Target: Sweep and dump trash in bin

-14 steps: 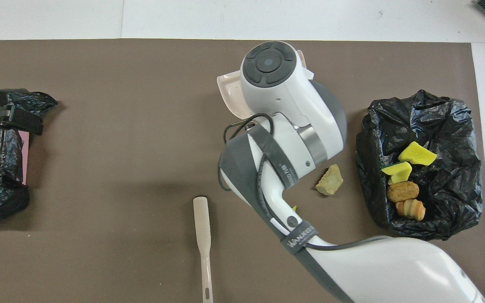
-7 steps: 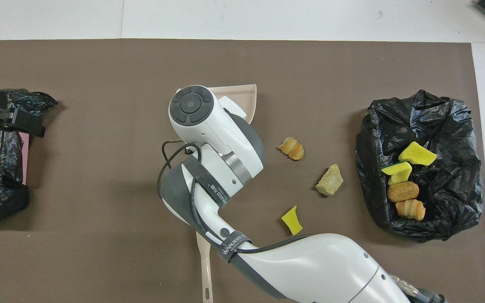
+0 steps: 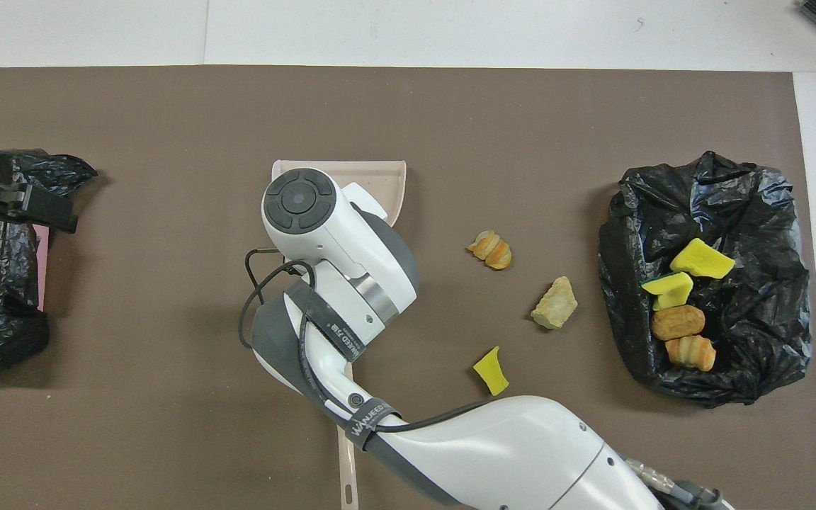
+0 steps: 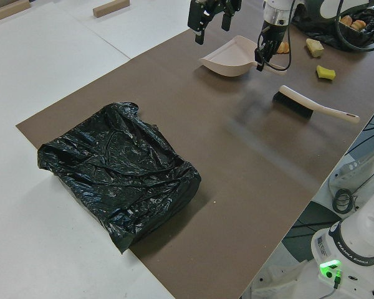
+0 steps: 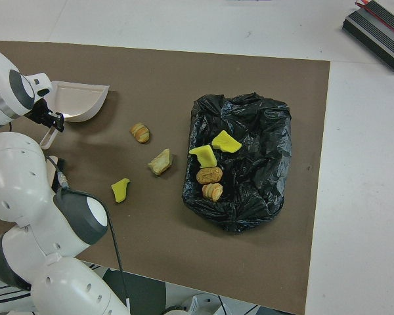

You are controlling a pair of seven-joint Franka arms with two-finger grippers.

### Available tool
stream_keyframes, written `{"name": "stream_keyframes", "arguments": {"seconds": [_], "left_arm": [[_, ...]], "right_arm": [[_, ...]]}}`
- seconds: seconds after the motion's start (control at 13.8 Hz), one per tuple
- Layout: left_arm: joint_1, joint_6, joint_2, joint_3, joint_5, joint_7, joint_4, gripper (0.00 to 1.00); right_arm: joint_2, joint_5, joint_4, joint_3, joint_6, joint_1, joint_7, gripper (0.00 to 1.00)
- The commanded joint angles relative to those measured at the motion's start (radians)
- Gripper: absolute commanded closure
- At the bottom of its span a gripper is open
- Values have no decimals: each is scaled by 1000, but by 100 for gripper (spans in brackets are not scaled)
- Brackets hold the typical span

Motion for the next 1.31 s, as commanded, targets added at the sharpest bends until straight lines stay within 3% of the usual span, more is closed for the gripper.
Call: {"name": "stream_keyframes", "arguments": {"seconds": [0.0, 0.15, 0.29, 0.36, 0.58, 0.73, 0.95, 1.09, 1.24], "left_arm": [[-9, 25, -32, 6, 10, 9, -43, 0], [-9, 23, -29, 3, 10, 9, -38, 0], [-10, 23, -22, 3, 1, 7, -37, 0], [-12, 25, -18, 3, -3, 7, -37, 0], [-38, 49, -8, 3, -5, 9, -44, 0], [-59, 80, 20, 3, -8, 9, -54, 0], [-98, 137, 63, 3, -8, 16, -77, 0], [-119, 169, 112, 3, -10, 41, -78, 0], [-163, 201, 161, 3, -16, 36, -80, 0]], "right_arm": [[19, 24, 10, 9, 17, -6, 6, 97], [12, 23, 7, 9, 6, -6, 0, 80], [2, 18, -2, 9, 3, -4, -2, 52], [0, 26, -2, 9, 6, -3, -2, 46], [-65, 32, -45, 9, 11, -4, 15, 31], [-180, 29, -162, 9, 2, -4, 21, 20], [-331, 30, -350, 11, 11, 49, 47, 15], [-420, 29, -471, 11, 14, 101, 104, 0], [-484, 30, -575, 11, 38, 153, 107, 0]]}}
